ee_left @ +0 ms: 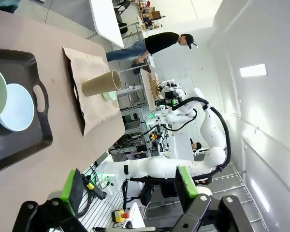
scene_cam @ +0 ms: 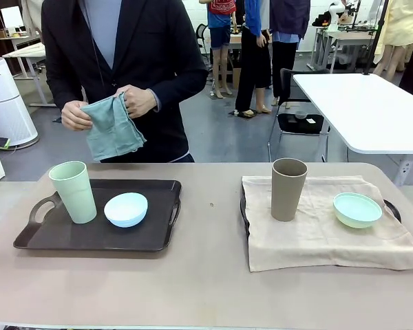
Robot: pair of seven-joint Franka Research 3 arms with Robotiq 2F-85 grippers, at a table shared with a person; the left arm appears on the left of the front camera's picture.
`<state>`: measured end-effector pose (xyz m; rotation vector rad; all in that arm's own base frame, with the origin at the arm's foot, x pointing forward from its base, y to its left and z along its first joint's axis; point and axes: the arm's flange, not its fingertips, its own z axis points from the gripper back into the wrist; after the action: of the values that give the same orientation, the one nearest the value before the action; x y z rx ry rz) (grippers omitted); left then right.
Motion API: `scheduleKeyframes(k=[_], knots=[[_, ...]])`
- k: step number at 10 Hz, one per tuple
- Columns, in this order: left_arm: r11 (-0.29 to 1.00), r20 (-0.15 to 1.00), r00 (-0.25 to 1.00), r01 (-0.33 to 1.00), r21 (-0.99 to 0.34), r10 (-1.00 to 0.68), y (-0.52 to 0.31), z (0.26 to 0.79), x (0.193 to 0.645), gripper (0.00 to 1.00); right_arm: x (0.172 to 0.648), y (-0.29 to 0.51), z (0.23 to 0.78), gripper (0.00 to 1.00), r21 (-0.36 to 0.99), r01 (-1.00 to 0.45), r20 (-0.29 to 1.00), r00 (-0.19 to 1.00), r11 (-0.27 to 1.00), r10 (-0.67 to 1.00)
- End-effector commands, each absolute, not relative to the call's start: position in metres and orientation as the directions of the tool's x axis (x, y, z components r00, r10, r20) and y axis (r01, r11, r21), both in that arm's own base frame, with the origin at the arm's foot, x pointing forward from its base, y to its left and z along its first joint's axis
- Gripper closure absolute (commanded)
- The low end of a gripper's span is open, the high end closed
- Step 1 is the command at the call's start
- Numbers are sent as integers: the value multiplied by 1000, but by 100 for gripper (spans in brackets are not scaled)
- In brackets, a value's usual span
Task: Set up a tray with a mat and arrange the tableware.
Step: Pick up the Picnic Bowl and Reusable plastic cup from the Handle tray in front of the human's position and hold them in the air.
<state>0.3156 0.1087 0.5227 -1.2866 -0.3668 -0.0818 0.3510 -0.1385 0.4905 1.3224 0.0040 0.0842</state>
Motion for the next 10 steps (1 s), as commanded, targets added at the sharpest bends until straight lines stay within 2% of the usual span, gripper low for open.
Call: scheduleKeyframes(k=[1,10], knots=[[271,315,936,265,-925,158,110,523,314,0,353,-139,491,2,969,-55,45,998,241,50],[271,315,936,265,-925,158,110,523,314,0,353,-139,491,2,969,-55,45,998,241,50]])
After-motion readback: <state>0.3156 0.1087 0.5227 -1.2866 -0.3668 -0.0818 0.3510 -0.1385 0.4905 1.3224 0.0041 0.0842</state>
